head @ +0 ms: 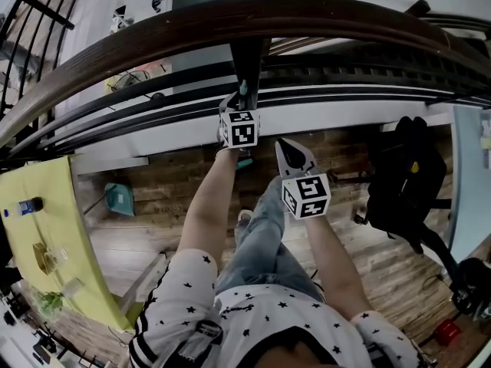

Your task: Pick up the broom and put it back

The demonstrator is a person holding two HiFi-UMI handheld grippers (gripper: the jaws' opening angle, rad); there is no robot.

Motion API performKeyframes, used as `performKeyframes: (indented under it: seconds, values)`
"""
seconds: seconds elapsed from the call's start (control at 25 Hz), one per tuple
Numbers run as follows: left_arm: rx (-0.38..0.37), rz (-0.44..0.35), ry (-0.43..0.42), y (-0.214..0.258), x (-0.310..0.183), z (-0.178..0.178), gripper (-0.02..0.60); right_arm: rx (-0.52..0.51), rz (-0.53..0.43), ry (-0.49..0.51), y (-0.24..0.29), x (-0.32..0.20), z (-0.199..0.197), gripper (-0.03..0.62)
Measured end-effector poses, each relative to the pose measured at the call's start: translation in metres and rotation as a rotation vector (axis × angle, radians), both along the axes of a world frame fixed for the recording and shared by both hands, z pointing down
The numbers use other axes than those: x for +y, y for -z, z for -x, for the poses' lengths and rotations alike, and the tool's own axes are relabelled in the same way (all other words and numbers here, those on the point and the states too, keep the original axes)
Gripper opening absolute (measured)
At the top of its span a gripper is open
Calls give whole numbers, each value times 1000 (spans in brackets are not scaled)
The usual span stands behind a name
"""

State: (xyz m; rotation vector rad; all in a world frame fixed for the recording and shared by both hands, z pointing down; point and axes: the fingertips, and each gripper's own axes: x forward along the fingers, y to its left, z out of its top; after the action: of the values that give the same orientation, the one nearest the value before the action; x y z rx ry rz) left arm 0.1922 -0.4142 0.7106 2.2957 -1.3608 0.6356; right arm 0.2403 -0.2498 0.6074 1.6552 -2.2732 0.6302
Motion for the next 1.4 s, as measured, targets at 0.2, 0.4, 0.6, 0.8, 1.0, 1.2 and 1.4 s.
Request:
performKeyframes:
  seconds: [0.2, 0.4, 0.6, 0.8, 1.0, 1.2, 1.4]
  values:
    - [14, 13, 19, -1, 0, 1, 100, -11, 20, -15, -6, 1, -3, -6]
    - [48, 32, 42, 12, 1, 6, 117, -13, 19, -24, -4, 1, -4, -6]
    - [63, 27, 27, 21, 4, 7, 169, -19, 14, -32, 2, 3, 0, -6]
    - [62, 18, 22, 32, 11, 13, 184, -15, 1, -35, 12, 2, 4, -6]
    - [72, 18, 14, 45, 31, 20, 184, -11, -15, -37, 24, 7, 8, -6]
    - [127, 11, 14, 77, 54, 26, 177, -3, -34, -43, 41, 15, 11, -6]
    - [152, -20, 16, 109, 82, 38, 90, 2, -62, -54, 56, 27, 17, -6]
